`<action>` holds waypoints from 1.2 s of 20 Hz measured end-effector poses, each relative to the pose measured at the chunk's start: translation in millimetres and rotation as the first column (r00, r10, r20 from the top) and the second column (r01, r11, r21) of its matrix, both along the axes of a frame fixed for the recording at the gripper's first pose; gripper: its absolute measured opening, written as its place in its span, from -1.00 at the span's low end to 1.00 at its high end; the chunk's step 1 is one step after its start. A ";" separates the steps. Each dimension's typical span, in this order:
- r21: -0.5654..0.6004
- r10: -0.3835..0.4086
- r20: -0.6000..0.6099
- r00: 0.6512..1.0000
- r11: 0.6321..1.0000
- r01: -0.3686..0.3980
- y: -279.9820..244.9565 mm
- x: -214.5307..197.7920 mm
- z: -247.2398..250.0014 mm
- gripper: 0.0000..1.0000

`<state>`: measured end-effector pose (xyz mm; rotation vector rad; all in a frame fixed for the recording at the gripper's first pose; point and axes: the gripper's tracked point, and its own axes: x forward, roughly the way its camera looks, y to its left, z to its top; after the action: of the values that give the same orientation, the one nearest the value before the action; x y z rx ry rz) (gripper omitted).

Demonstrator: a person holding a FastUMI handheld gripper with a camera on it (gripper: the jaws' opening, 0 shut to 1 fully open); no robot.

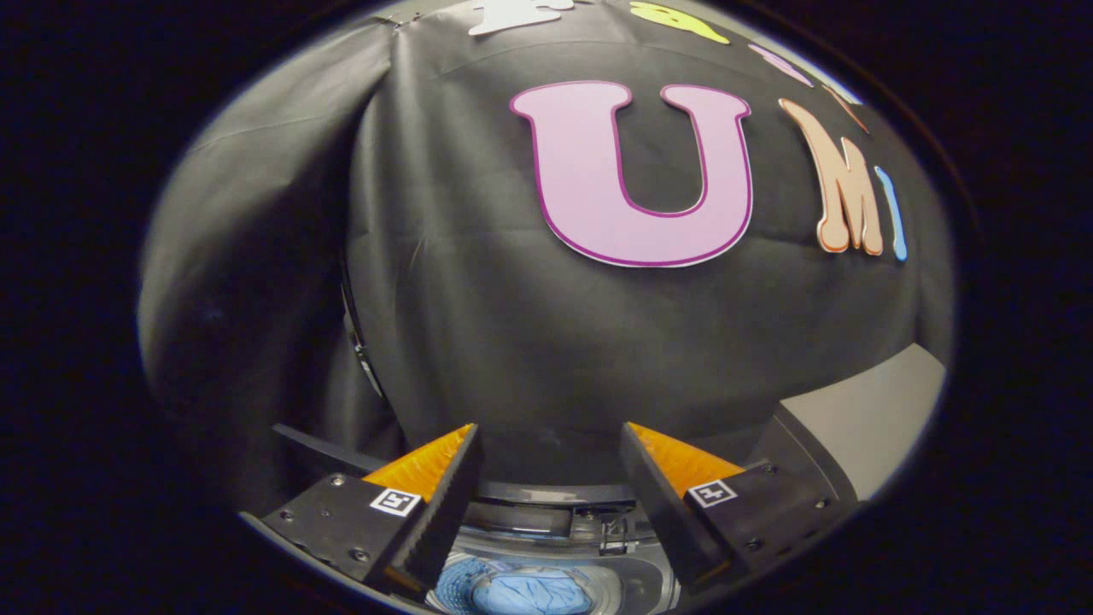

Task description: Put the clothes into the washing machine and then close the washing machine lid.

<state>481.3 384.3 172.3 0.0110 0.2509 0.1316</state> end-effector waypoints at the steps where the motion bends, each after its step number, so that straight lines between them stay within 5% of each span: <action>1: 0.001 0.003 -0.005 1.000 1.000 -0.003 0.1 -0.5 0.0 0.96; 24: 0.009 0.011 -0.017 1.000 1.000 -0.011 -9.1 5.1 3.0 0.95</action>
<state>486.4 375.2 175.3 0.0190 0.2671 0.1437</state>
